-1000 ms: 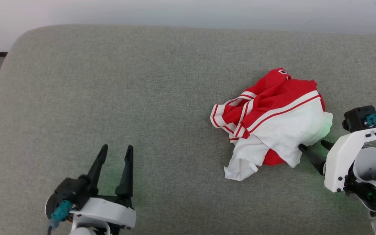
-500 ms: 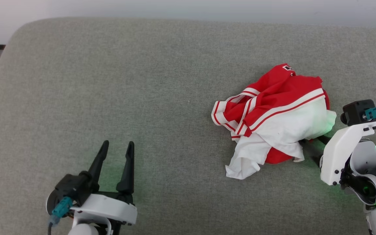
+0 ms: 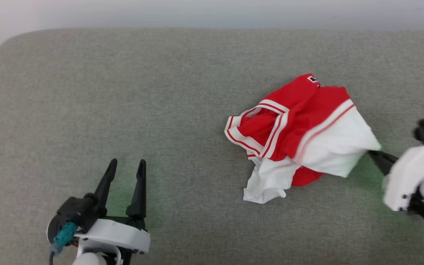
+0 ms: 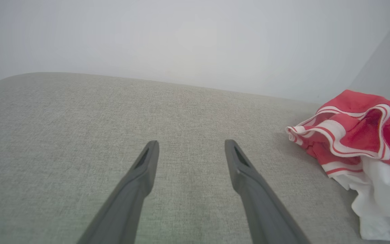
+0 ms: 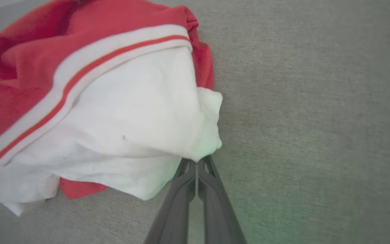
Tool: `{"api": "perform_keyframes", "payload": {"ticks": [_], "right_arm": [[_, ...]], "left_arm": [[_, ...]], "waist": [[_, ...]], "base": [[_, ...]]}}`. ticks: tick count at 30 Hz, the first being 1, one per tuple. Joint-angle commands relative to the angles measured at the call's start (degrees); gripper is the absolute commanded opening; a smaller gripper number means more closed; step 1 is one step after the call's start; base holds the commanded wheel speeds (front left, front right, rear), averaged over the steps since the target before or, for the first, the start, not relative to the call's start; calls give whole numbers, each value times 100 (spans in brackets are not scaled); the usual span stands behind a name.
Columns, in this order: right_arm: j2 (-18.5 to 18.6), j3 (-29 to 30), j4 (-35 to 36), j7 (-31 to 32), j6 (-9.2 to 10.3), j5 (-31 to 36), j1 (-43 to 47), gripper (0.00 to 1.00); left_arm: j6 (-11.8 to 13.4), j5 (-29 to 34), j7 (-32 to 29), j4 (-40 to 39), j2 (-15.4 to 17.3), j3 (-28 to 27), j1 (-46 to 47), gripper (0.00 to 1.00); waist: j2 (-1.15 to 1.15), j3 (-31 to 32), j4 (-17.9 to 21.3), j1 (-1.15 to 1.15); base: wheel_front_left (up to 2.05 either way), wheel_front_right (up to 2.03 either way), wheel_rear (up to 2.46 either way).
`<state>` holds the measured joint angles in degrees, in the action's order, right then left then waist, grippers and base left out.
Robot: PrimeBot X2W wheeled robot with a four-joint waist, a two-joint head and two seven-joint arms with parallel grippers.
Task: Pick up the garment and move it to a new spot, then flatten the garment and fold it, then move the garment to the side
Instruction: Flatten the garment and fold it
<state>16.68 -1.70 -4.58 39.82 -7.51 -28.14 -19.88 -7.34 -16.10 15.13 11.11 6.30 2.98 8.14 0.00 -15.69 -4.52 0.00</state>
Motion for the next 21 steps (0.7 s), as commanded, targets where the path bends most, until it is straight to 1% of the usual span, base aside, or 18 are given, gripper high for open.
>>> {"api": "perform_keyframes", "payload": {"ticks": [1, 6, 10, 11, 14, 18, 21], "right_arm": [[63, 232, 89, -9, 4, -3, 166, 0], [288, 935, 273, -40, 4, 148, 425, 0], [511, 1587, 227, -128, 4, 349, 545, 0], [511, 1587, 227, -128, 4, 349, 545, 0], [630, 2023, 103, -208, 4, 541, 575, 0], [649, 2510, -143, -263, 4, 689, 529, 0], [735, 2950, -432, -373, 5, 986, 493, 0]], "left_arm": [[-20, 10, 1, -18, 39, 4, -24, 100], [-20, -11, 1, -31, 79, 43, -16, 100], [-20, -33, 1, -37, 111, 95, 4, 100], [-20, -33, 1, -37, 111, 95, 4, 100], [-20, -43, 1, -20, 128, 136, 14, 100], [-20, -58, 1, 21, 143, 195, -8, 100], [-20, -79, 1, 42, 162, 258, -4, 100]], "waist": [[0, 22, 71, 0], [0, -4, 111, 0], [0, -43, 101, 0], [0, -43, 101, 0], [0, -45, 63, 0], [0, -31, 12, 0], [0, -27, -44, 0]], "base": [[0, 0, 0], [0, 0, 0], [0, 0, 0], [0, 0, 0], [0, 0, 0], [0, 0, 0], [0, 0, 0]]}}
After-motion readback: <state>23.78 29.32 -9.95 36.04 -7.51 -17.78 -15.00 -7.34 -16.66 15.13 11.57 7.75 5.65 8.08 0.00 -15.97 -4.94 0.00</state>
